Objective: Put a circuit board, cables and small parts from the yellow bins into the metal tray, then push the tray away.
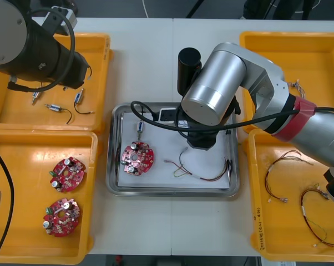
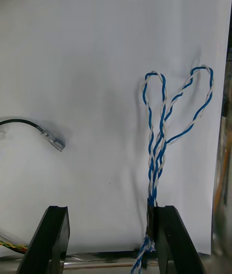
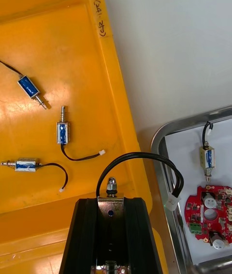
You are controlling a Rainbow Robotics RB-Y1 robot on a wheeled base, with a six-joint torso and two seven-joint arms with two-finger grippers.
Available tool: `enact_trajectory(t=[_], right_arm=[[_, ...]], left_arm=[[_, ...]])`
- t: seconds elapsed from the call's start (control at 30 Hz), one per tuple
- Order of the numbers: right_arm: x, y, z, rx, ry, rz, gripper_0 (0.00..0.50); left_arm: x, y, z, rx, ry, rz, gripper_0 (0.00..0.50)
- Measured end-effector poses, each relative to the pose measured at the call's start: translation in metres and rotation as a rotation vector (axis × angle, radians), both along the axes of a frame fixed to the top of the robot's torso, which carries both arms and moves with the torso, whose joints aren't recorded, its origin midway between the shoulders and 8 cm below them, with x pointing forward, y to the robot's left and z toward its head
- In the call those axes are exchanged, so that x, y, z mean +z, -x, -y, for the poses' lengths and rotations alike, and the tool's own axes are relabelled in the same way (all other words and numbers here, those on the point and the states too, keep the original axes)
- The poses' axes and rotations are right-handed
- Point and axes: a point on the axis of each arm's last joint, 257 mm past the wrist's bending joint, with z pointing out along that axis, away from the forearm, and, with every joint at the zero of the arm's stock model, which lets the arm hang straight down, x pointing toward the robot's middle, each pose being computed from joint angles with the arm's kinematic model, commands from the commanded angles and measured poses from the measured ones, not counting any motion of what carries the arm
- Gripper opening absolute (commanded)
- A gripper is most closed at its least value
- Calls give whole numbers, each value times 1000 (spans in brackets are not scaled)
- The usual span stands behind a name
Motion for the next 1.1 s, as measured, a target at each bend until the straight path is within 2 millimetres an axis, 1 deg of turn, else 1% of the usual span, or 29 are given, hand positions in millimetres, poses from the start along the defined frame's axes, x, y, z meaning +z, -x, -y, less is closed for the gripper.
enact_trajectory(t=[0.13,0.63,0.8,1.03,1.07,1.1], right_arm=[[4,1,-3,7,-7,5,500],[7,2,-1,10,9,12,500],[11,3,-4,24,8,25,500],[14,1,-4,25,11,43,500],[14,0,-4,25,11,44,102],[14,0,-4,25,11,45,0]], left_arm=[[1,1,1,-5,0,5,2],[2,2,4,-13,3,4,3],[2,2,4,-16,4,4,2],[3,2,6,-20,4,9,0],[4,2,6,-21,4,9,2],[4,3,6,-21,5,11,3]])
